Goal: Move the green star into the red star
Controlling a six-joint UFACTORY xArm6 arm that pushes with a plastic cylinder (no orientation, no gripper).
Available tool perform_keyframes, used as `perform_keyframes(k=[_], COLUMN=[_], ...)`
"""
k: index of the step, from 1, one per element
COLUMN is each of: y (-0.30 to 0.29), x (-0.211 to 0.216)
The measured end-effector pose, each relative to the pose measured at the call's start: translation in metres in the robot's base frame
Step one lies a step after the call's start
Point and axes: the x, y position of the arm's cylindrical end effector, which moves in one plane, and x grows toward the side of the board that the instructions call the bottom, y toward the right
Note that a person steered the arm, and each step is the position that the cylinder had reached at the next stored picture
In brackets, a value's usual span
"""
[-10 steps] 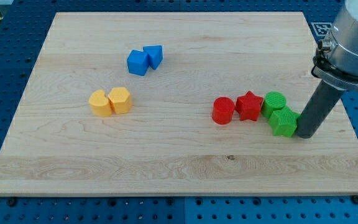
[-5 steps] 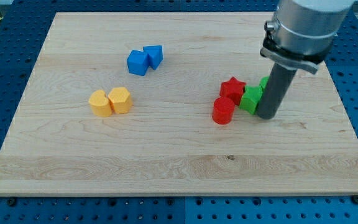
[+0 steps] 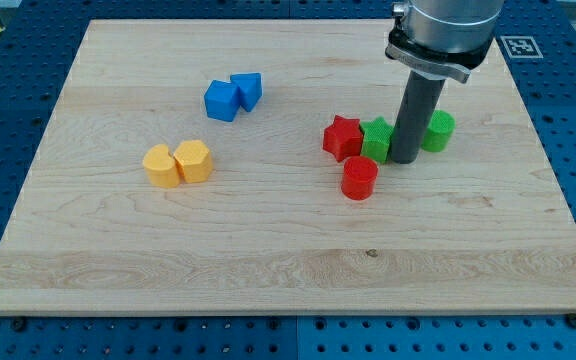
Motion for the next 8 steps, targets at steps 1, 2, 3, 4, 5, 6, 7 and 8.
perform_keyframes(k=[1, 2, 3, 4, 5, 6, 7, 8], y=[-0.002, -0.003, -0.003, -0.003, -0.009, -0.013, -0.047, -0.066], x=[0.0, 0.0, 0.002, 0.01, 0.015, 0.015, 0.006, -0.005])
